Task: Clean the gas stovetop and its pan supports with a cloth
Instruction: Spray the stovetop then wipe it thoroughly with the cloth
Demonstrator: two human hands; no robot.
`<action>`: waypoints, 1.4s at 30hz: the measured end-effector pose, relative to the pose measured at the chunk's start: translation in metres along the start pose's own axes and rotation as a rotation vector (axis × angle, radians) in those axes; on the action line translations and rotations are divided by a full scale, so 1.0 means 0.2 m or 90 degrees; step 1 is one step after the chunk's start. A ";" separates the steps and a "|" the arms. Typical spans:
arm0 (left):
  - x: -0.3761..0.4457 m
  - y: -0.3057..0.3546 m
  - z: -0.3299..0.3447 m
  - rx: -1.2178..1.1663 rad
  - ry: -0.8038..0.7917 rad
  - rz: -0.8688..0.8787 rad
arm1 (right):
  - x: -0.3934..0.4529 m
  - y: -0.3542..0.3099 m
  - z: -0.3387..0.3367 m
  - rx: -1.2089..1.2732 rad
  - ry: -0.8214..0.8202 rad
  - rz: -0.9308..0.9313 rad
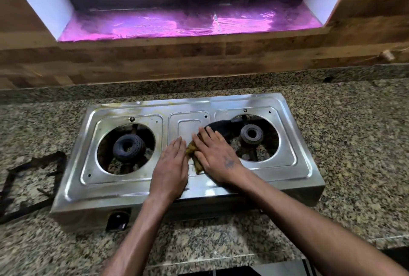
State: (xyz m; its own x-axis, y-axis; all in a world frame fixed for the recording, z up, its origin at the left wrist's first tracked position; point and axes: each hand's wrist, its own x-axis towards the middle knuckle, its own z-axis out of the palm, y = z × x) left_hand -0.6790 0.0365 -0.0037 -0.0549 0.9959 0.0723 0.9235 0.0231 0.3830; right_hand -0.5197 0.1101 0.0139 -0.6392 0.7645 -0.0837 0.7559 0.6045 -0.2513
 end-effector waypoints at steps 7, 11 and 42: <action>-0.01 -0.01 0.01 -0.025 0.020 -0.016 | 0.50 0.23 -0.08 -0.025 0.058 0.130; -0.02 -0.01 0.02 -0.011 0.026 -0.022 | 0.49 0.14 -0.04 -0.015 0.087 0.155; -0.01 0.01 0.03 -0.008 0.043 -0.027 | 0.55 0.11 -0.08 -0.043 0.002 0.166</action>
State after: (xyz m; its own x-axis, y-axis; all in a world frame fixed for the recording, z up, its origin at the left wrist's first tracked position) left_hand -0.6756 0.0354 -0.0089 -0.1197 0.9858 0.1176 0.9151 0.0637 0.3981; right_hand -0.5709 0.2105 0.0146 -0.4220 0.8966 -0.1345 0.9025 0.4012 -0.1568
